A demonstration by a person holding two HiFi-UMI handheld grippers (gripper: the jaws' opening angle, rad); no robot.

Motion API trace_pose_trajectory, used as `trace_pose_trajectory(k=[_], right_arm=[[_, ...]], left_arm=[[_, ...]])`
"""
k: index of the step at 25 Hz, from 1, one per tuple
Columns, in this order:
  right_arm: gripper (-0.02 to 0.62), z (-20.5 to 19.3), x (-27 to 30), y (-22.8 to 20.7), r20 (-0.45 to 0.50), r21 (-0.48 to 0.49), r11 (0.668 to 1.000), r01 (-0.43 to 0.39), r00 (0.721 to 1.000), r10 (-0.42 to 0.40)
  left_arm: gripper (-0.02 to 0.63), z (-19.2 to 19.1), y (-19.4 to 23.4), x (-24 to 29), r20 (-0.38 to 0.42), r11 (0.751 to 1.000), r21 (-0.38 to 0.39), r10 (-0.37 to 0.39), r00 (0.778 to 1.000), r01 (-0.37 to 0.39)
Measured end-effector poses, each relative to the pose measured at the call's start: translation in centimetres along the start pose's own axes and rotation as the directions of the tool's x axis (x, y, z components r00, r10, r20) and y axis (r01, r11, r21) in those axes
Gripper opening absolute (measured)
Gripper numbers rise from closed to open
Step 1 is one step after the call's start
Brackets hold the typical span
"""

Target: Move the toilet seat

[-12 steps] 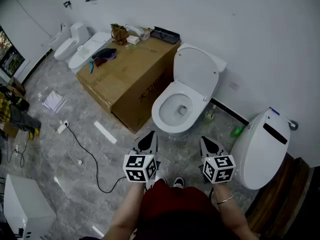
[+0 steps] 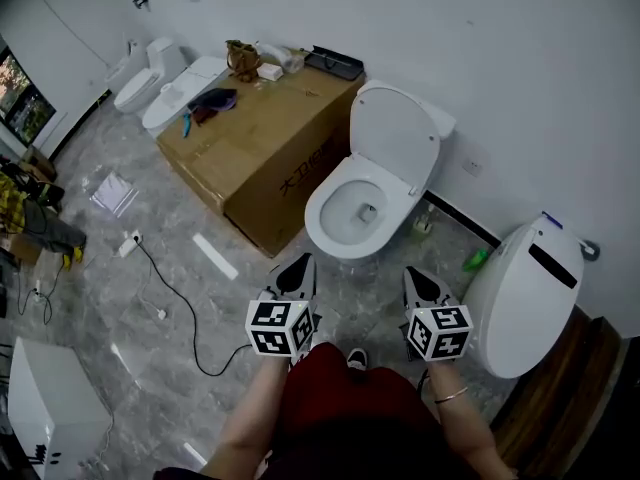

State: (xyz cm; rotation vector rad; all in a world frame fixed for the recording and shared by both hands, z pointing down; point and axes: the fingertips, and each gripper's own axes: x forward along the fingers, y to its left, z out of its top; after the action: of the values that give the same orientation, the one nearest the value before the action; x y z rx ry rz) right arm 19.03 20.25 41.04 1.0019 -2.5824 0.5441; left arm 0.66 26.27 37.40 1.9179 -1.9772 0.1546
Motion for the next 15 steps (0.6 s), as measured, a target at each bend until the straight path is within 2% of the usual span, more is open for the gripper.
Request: trace_pose_trajectory(k=[7, 15], right_arm=[[0.015, -0.8, 1.1, -1.0, -0.021, 0.055, 0.998, 0.016, 1.0, -0.015], [0.015, -0.2, 4.7, -3.6, -0.042, 0.1, 0.994, 0.048, 0.998, -0.044]], left_arm=[[0.028, 0.0, 1.0, 1.0, -0.013, 1.0, 0.019, 0.02, 1.0, -0.02], [0.028, 0.0, 3.5, 5.1, -0.047, 0.999, 0.018, 0.033, 0.998, -0.032]])
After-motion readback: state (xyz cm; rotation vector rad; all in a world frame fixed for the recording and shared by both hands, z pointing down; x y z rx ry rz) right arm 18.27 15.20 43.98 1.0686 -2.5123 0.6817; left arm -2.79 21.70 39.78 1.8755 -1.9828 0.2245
